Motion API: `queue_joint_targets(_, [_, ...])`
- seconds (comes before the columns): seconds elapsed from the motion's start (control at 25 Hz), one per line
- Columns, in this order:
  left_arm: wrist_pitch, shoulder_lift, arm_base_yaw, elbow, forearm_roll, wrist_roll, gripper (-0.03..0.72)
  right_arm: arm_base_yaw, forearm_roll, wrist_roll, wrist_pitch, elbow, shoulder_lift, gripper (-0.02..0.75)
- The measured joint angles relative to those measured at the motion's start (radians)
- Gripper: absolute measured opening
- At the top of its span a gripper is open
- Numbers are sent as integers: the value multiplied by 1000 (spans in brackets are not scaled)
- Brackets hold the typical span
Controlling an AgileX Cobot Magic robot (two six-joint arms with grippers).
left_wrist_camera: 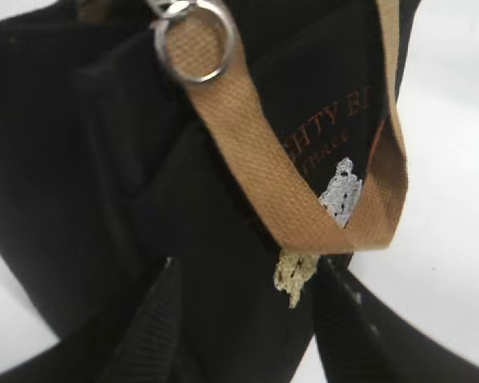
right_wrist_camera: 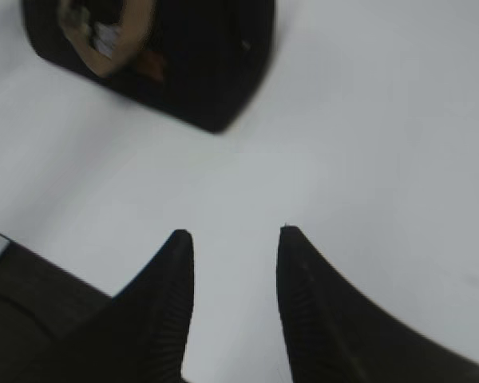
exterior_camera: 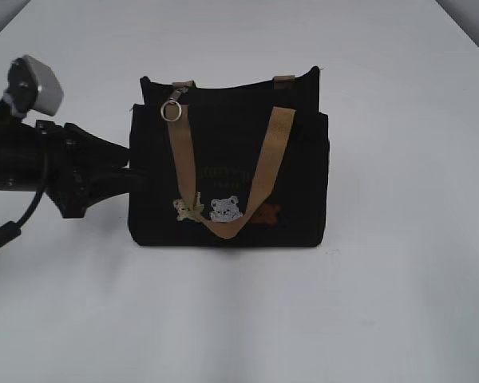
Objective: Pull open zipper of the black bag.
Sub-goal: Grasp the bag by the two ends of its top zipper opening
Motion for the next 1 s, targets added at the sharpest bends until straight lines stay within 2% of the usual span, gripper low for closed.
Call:
queue_joint_targets(0.12, [-13, 80, -57, -82, -1, 11, 366, 3, 291, -266, -159, -6, 220, 283])
queue_joint_targets(0.16, [-25, 101, -76, -107, -1, 11, 309, 11, 401, -360, -191, -14, 309, 283])
queue_joint_targets(0.28, [-48, 127, -111, -143, -1, 14, 77, 83, 699, -644, -270, -92, 609, 283])
queue_joint_targets(0.36, [-52, 127, -116, -146, -1, 12, 2, 172, 858, -761, -319, -182, 796, 283])
queue_joint_targets(0.44, [-59, 127, -116, -146, -1, -1, -10, 253, 927, -808, -373, -305, 946, 283])
queue_joint_targets(0.56, [-59, 121, -116, -146, -1, -42, -10, 330, 954, -815, -383, -465, 1125, 283])
queue_joint_targets(0.68, [-70, 84, -116, -146, -1, -131, 42, 352, 953, -769, -356, -580, 1230, 283])
queue_joint_targets(0.76, [-99, 39, -116, -146, 28, -230, 163, 354, 944, -752, -344, -643, 1275, 283])
queue_joint_targets(0.88, [-150, -31, -116, -146, 162, -393, 356, 356, 938, -732, -333, -706, 1321, 286])
queue_joint_targets(1.0, [-191, -69, -116, -146, 306, -537, 424, 358, 934, -711, -324, -734, 1350, 288])
